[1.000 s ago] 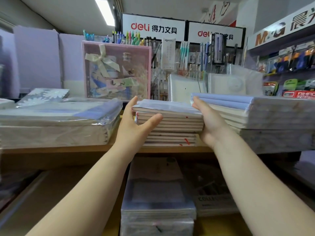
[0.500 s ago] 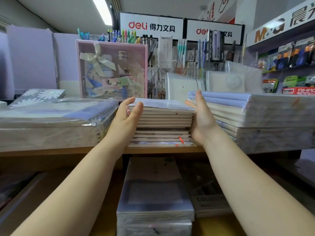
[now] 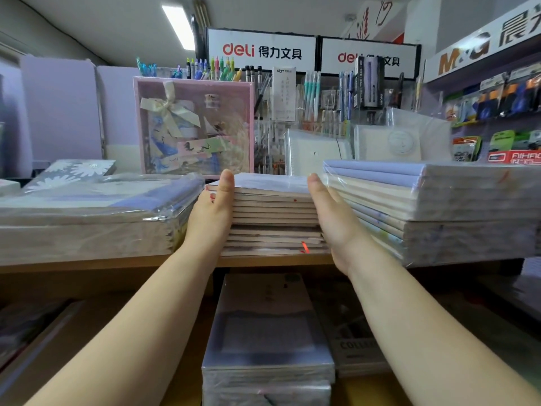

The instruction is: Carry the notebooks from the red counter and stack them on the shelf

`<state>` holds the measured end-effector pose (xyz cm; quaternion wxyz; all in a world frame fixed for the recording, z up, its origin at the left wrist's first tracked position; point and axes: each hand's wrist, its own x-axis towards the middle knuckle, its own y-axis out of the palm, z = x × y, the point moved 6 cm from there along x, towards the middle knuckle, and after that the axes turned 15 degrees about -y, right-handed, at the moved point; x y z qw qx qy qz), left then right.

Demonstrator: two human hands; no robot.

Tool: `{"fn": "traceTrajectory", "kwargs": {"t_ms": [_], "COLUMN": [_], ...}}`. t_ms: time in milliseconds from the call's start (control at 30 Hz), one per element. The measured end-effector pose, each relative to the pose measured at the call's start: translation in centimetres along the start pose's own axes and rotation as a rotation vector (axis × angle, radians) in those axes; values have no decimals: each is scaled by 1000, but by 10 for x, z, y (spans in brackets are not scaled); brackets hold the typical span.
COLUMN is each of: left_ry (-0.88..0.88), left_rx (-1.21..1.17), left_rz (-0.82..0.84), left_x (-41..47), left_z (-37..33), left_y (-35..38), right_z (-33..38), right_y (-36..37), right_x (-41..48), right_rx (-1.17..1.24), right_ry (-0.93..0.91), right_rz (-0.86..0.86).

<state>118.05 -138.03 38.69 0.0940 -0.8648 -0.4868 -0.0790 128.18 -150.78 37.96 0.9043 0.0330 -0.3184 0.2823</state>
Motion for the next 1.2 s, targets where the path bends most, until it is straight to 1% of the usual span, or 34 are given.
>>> {"fn": "traceTrajectory", "kwargs": {"t_ms": [67,200,267,333,500,667,800,900,1000,1067,1133,1200], "left_ry": [32,66,68,56,60,110,32,13,-8,2,-20,-7], "left_rx": [23,48,45,32,15,33,-70,-38,21,56,49,6], "left_rz": [-18,-52,-61,-40,107,112,142,142,176,242,250,226], "left_x": [-1,0,0,1,-1,-4,-4,-2,-5,-5,-8,-12], "left_z": [-1,-1,-2,-1,1,-2,2,7,8,11,11,15], "left_y": [0,0,0,-2,0,3,-3,-9,-11,-7,-10,-16], "right_z": [1,4,5,4,4,5,1,-5,-13,-15,-14,-13], "right_y": [-4,-7,-9,-10,-10,-14,-21,-30,-24,-20,-22,-30], "right_x": [-3,-5,-3,-1,1,5,9,10,13,14,13,10], "right_rx": [-45,-228,-265,-267,-256,-233,-90,-15,71,86,79,6], "right_ry": [-49,-153,-163,-162,-186,-190,-154,-86,33,48,34,-13], "right_rz": [-101,-287,-331,-332,-289,-273,-219,-223,-93,-33,-62,-159]}}
